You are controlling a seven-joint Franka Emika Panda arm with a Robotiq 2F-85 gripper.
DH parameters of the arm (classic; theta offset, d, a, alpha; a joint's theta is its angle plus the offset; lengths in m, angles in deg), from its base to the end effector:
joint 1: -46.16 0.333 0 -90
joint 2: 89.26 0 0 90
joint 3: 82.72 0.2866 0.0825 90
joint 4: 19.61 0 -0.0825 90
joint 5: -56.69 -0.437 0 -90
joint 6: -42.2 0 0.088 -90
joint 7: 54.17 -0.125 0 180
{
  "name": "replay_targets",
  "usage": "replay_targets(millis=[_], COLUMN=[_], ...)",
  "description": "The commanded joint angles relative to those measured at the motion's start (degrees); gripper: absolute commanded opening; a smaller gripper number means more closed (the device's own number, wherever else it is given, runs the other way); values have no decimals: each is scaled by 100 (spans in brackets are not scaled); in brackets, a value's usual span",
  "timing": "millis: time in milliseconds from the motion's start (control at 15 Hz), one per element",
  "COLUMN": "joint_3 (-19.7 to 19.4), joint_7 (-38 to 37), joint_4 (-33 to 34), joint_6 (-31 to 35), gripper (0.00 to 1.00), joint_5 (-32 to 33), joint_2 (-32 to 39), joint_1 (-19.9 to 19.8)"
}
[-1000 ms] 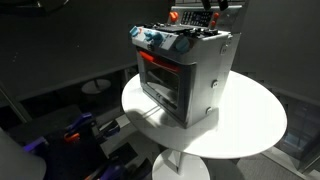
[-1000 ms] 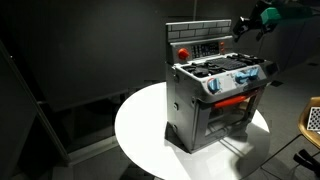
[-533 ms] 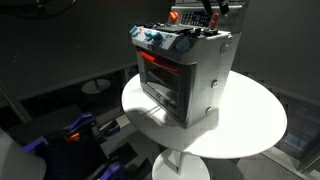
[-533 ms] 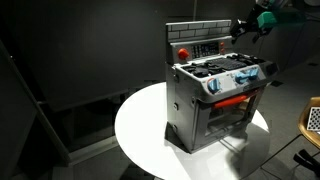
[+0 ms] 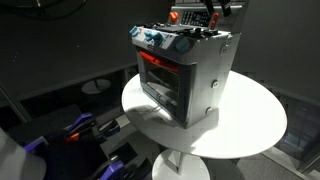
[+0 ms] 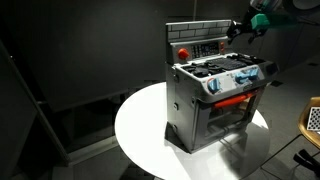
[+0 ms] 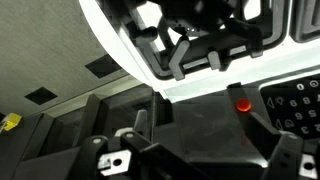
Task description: Press the top red button on the right side of the stove.
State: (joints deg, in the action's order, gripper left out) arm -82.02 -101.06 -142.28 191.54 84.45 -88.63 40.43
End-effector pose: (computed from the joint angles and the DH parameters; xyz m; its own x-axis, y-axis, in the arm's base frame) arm 0.6274 -0.0496 0.3729 0.7280 -0.4378 0.5276 -0.5185 -0.8551 0.0058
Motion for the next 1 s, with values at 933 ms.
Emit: replay_targets(millis=[933], joint_3=[-492], joint_7=[-284], joint_4=[733], joint_6=[76], gripper=[100], joint_5=[108], joint_2=[709], joint_1=[491])
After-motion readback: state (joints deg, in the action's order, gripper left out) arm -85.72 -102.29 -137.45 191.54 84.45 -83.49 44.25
